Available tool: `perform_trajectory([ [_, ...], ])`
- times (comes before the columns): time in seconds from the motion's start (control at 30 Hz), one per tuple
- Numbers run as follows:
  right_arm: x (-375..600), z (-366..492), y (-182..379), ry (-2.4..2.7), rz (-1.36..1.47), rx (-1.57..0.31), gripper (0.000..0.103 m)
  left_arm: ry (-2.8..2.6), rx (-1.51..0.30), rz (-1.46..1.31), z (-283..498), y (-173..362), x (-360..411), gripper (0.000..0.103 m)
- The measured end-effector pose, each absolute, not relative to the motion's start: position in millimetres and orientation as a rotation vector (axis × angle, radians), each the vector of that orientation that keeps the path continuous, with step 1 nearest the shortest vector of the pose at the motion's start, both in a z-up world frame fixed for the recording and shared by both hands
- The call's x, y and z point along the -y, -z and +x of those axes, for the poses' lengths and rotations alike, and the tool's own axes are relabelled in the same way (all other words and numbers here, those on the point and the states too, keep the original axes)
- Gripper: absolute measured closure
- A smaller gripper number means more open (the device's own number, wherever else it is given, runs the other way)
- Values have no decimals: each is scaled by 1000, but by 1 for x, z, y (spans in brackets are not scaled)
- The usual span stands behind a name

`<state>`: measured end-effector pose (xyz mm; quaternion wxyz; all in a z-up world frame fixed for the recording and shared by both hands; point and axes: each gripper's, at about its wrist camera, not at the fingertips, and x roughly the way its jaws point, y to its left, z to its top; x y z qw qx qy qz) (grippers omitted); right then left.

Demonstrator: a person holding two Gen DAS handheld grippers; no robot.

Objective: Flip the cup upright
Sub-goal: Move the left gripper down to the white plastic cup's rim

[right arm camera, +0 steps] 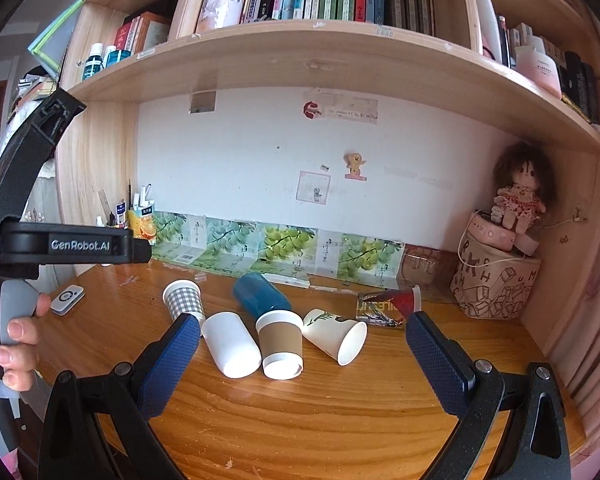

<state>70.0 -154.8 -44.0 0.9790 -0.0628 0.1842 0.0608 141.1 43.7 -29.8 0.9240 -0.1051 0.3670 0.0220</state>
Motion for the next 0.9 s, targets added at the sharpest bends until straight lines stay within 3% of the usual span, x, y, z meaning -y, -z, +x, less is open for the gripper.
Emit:
perform_trajectory([
  [0.67,185,143,93,-192,-114,-507,0,-126,-1153,-324,250,126,-26,1],
  [0.9,194,156,105,-186,-106,-530,0,-141,-1200,-358,264,146,-23,1],
])
